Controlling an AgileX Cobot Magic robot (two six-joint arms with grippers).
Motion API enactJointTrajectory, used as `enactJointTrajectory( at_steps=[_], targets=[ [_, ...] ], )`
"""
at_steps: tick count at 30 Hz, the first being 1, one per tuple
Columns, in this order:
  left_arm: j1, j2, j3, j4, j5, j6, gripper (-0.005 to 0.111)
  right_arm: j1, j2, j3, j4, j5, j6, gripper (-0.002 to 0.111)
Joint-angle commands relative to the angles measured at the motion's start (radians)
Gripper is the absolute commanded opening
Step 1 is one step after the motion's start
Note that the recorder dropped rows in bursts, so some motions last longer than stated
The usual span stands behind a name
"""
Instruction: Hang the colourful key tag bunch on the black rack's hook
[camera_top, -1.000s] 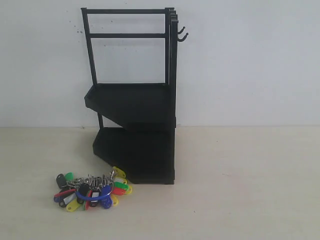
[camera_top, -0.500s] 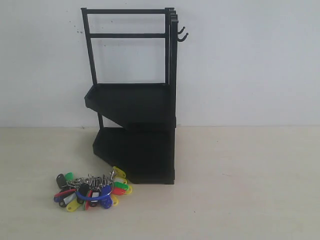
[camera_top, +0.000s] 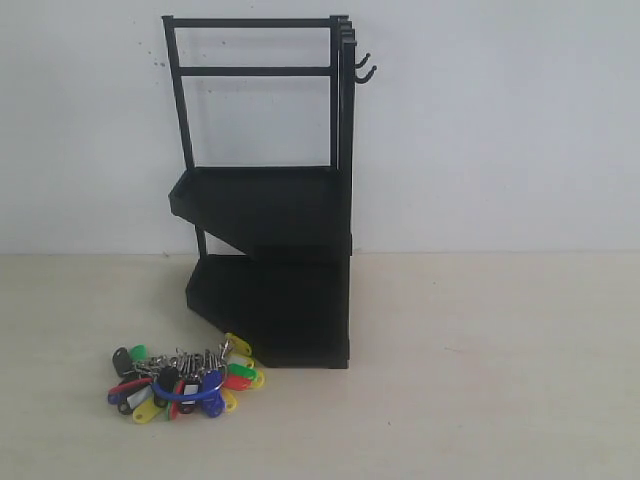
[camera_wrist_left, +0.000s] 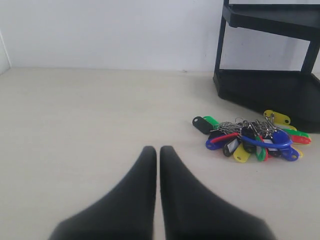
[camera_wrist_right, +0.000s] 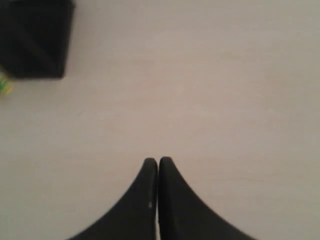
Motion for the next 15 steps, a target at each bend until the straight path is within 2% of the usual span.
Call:
enactJointTrajectory(
  at_steps=[1,3,5,9,13,15],
  targets=[
    [0.002,0.004,-0.002,-0.003,-0.002,0.0,0.004,0.07,0.086,-0.009,0.467,0.041,-0.626,0.0],
    [0.002,0.004,-0.002,-0.003,-0.002,0.0,0.004,0.103,0.145,-0.009,0.622,0.015,-0.739,0.0],
    [0.002,0.004,-0.002,-0.003,-0.002,0.0,0.004,0.145,0.222,-0.009,0.694,-0.047,-0.785,0.0],
    [0.002,0.004,-0.002,-0.003,-0.002,0.0,0.004,0.251,0.406,-0.043,0.693,-0.17,-0.833,0.012],
    [0.002,0.004,-0.002,-0.003,-0.002,0.0,0.004,0.337,0.627,-0.15,0.691,-0.183,-0.877,0.029],
    [0.002,0.004,-0.002,-0.003,-0.002,0.0,0.004,0.363,0.744,-0.227,0.682,-0.183,-0.877,0.031]
  ],
)
